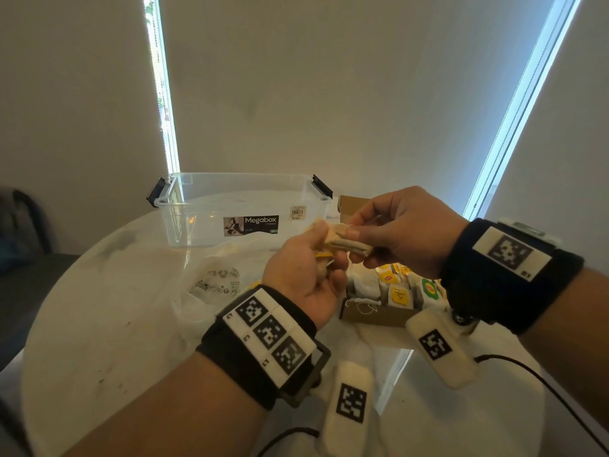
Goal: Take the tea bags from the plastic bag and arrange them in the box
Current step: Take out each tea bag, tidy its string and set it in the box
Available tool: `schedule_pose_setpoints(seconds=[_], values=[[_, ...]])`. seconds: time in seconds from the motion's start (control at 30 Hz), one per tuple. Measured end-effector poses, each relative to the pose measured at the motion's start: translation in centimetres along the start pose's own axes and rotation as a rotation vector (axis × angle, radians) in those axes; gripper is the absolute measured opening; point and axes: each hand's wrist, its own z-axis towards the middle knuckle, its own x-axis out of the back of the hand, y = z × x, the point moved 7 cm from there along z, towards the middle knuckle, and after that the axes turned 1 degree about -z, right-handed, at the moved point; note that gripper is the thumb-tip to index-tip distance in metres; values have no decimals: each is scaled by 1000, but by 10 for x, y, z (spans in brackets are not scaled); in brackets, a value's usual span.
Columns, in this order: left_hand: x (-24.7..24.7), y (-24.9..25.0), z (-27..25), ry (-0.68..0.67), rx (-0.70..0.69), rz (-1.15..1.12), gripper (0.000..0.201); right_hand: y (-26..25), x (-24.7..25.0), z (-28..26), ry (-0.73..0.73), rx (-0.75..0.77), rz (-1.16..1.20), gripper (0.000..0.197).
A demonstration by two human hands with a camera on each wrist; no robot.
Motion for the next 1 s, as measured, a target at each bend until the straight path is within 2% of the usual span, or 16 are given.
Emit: schedule_pose_setpoints(seconds=[0.13,0.33,0.67,0.73,0.8,0.87,1.0], values=[[14,7,3,116,-41,-50,31,2,2,-2,17,-28,-18,17],[8,4,-2,22,-2,-10,28,10,3,0,7,-120,101,20],[17,9,-2,74,-42,-40,20,15,13,7,41,-202,657,22],[21,11,-3,96,-65,-52,20,13,16,6,61,-192,701,23],[19,14,-4,111,-94,-31,22,12,19,5,135,-170,565,20],[11,13,-6,103,-120,53,22,11,22,4,242,-123,265,17],[-6,7,-7,57,-158,183,23,-3,21,2,380,115,-246,17]])
